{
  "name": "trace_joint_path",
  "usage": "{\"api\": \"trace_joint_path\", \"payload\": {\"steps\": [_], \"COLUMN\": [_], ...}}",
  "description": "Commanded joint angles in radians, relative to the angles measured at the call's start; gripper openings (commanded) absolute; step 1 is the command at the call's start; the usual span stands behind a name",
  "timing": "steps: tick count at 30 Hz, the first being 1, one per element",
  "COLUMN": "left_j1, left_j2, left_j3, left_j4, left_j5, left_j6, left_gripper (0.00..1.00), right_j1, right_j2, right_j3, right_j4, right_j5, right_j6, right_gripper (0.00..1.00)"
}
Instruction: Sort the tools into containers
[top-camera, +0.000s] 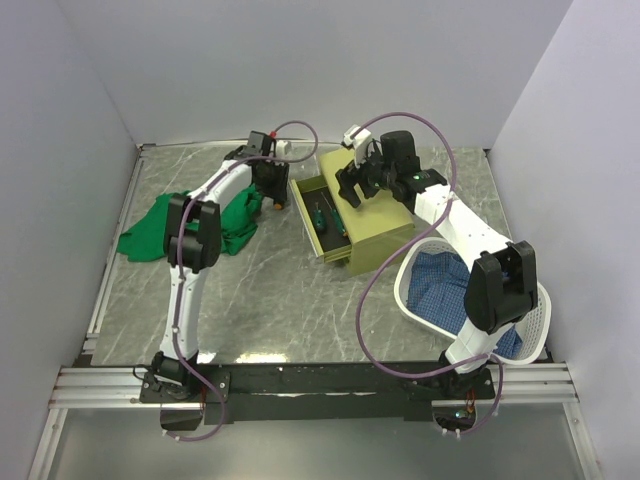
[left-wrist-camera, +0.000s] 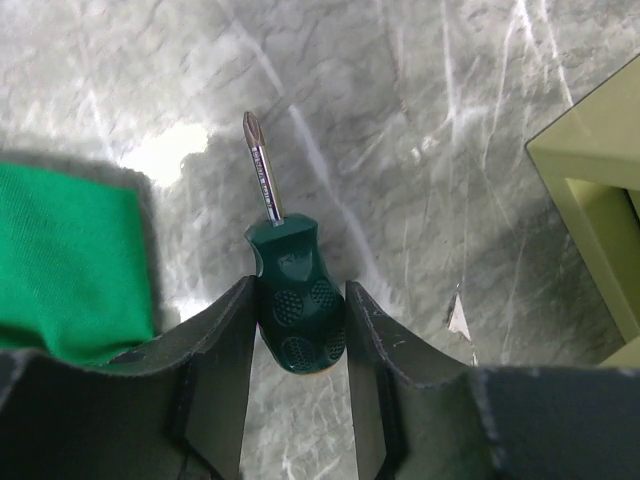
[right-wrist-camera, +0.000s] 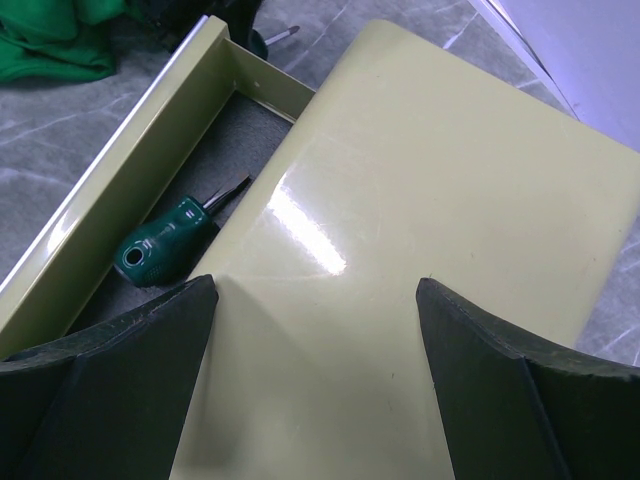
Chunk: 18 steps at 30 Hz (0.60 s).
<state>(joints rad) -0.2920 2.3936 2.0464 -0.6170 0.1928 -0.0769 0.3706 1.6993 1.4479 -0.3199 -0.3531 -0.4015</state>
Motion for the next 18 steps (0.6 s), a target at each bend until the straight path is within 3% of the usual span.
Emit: {"api": "trace_joint_path", "payload": {"steps": [1, 3, 8, 12, 18], "left_j1": [0.042, 0.060, 0.105, 0.105, 0.039], "left_j2": [-0.048, -0.112, -0.351, -0.537, -0.599], "left_j3": [-0.083, -0.107, -0.268, -0.368, -0.426], "left_j4": [-0.082, -0.082, -0.011, 0.091, 0.178], "left_j5": [0.023, 0.083, 0.137, 0.332, 0.491], "left_j6": [-0.008, -0.011, -0.138, -0.225, -0.328], "left_gripper": [0.17, 0.01, 0.01, 0.01, 0.01], "right_j1": [0.002, 0.002, 0.002, 0.002, 0.004], "right_j2": [0.088, 0.086, 0.066, 0.057, 0.060], "right_j3": [-0.057, -0.055, -0.081, -0.092, -0.087], "right_j4": [-0.263, -0.263, -0.263, -0.265, -0.260], "right_j5": [0.092, 0.095, 0.108, 0.109, 0.128], "right_j6": [-0.057, -0.059, -0.066, -0.069, -0.082], "right_gripper": [0.89, 0.89, 0.89, 0.89, 0.90]}}
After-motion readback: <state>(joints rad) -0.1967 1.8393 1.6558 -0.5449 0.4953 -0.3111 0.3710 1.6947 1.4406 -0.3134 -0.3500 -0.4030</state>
